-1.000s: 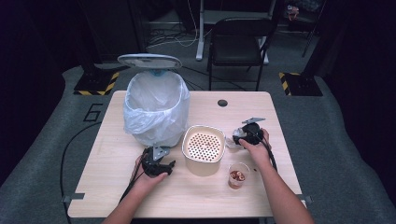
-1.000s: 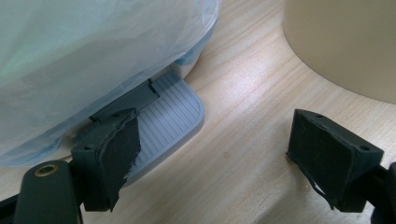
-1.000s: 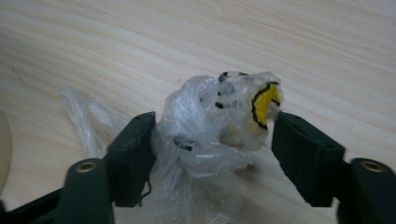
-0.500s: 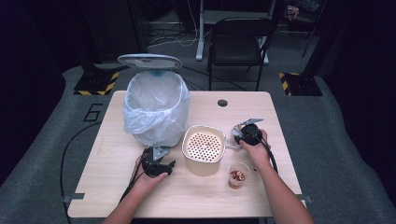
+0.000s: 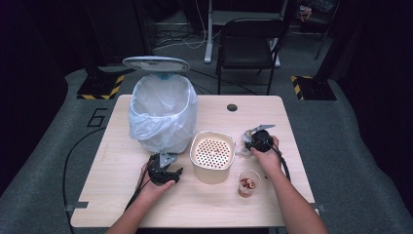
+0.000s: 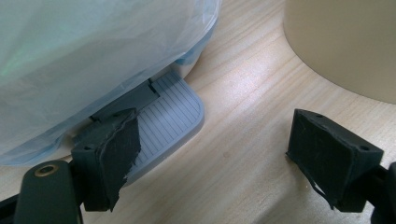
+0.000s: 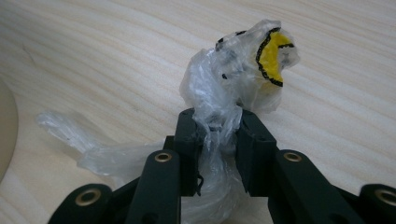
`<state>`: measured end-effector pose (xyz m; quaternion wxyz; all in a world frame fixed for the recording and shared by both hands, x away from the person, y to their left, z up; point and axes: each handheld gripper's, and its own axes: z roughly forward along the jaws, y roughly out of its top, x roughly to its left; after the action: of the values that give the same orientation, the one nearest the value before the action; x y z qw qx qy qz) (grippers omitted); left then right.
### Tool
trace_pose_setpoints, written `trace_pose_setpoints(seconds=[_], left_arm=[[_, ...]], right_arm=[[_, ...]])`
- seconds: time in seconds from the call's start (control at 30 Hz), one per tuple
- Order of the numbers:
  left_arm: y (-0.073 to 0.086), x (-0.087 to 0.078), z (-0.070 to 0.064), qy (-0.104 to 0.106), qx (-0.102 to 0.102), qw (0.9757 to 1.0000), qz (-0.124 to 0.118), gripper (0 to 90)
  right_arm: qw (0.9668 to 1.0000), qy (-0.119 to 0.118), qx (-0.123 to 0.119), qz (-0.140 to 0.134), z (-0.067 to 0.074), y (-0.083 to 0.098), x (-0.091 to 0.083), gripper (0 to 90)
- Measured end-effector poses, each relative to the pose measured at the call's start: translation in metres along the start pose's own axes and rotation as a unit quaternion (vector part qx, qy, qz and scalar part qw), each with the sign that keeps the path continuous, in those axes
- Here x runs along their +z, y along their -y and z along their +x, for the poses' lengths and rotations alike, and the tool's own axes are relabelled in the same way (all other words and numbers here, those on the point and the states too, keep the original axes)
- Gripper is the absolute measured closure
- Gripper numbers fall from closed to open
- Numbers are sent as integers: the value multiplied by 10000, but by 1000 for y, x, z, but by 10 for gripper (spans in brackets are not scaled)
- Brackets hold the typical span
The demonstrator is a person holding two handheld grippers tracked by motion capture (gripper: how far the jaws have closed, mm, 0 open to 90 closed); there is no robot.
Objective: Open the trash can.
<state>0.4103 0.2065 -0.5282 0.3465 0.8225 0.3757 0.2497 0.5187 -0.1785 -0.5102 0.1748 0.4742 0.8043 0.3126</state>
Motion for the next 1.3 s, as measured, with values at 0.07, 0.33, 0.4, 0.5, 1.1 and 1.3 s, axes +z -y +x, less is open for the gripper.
trace_pose_setpoints(seconds=[0.07,0.33,0.4,0.5,1.1,1.3], left_arm=[[0,0,0,-1,1,10000,-1,167],[0,0,0,1,-2,10000,-1,167],[0,0,0,1,-1,10000,-2,167],[0,0,0,1,-2,10000,1,167],[0,0,0,1,-5,10000,0,166],[0,0,0,3,-4,10000,1,166]], right_arm=[[10000,-9,30,1,0,0,0,724],[9999,-41,-151,13,3,-5,-20,740],[9998,-32,-205,-7,4,-7,-30,739],[9998,-65,-136,-159,1,-8,-49,739],[9958,-237,-620,-628,17,-32,-160,739],[9936,-441,-739,-732,26,-47,-184,739]])
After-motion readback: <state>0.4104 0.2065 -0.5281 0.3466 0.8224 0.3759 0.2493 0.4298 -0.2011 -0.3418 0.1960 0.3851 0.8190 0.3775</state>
